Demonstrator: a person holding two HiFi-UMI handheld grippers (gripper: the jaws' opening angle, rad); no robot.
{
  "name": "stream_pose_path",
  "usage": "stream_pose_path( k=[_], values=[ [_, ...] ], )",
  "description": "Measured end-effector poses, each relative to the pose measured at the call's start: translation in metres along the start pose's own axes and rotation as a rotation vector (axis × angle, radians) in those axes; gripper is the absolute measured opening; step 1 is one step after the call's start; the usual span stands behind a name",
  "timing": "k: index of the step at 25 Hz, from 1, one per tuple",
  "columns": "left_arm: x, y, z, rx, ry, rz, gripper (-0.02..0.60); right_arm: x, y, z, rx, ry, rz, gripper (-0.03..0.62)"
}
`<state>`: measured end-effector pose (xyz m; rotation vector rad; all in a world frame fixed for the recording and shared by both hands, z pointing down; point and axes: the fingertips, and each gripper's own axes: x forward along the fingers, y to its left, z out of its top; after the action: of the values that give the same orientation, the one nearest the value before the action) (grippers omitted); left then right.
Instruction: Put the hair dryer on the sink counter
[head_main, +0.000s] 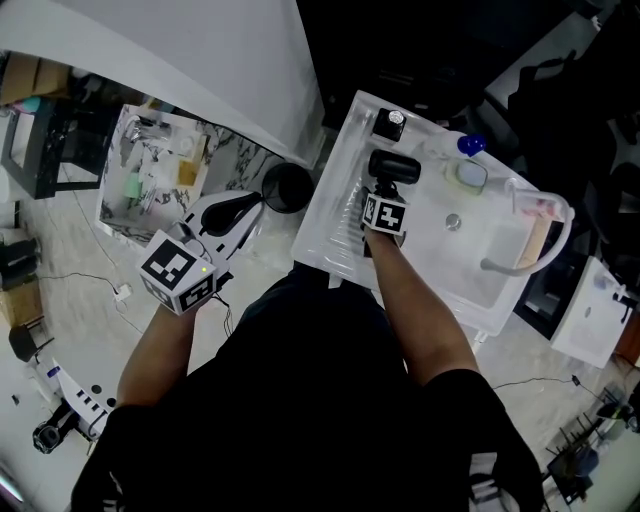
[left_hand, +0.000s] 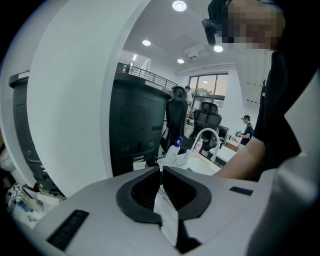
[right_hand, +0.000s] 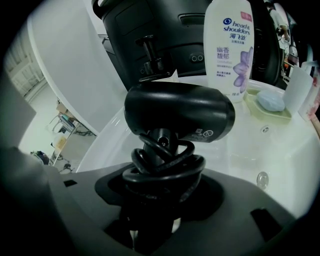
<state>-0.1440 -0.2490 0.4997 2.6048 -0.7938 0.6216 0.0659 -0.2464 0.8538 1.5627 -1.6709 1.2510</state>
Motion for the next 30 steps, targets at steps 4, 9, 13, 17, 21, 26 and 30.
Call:
stream_pose_path(
  k=[4,9,13,17,21,26,30],
  values=[
    [0.004,-0.001,-0.001,-0.001,0.004,-0.007,0.038,0.004,-0.001,0.002,-0.001,0.005,-0.016,0.272],
    [0.008,-0.002,0.0,0.001,0.005,-0.012,0.038,0.009,-0.001,-0.002,0.007,0.024,-0.03,0.272],
    [0.011,-0.001,0.001,0.0,0.004,-0.014,0.038,0.012,-0.003,-0.005,0.018,0.038,-0.04,0.273],
    [0.014,-0.001,0.001,-0.003,0.005,-0.02,0.038,0.013,-0.002,-0.004,0.02,0.04,-0.05,0.273],
    [0.018,-0.001,0.002,-0.003,0.004,-0.025,0.038,0.014,-0.002,-0.004,0.04,0.05,-0.061,0.275],
    [0.018,-0.001,0.004,0.0,0.001,-0.025,0.038,0.012,0.002,0.006,0.045,0.007,-0.045,0.283],
    [0.018,-0.002,0.003,-0.001,0.003,-0.026,0.038,0.014,-0.001,-0.003,0.051,0.047,-0.063,0.287]
  ],
)
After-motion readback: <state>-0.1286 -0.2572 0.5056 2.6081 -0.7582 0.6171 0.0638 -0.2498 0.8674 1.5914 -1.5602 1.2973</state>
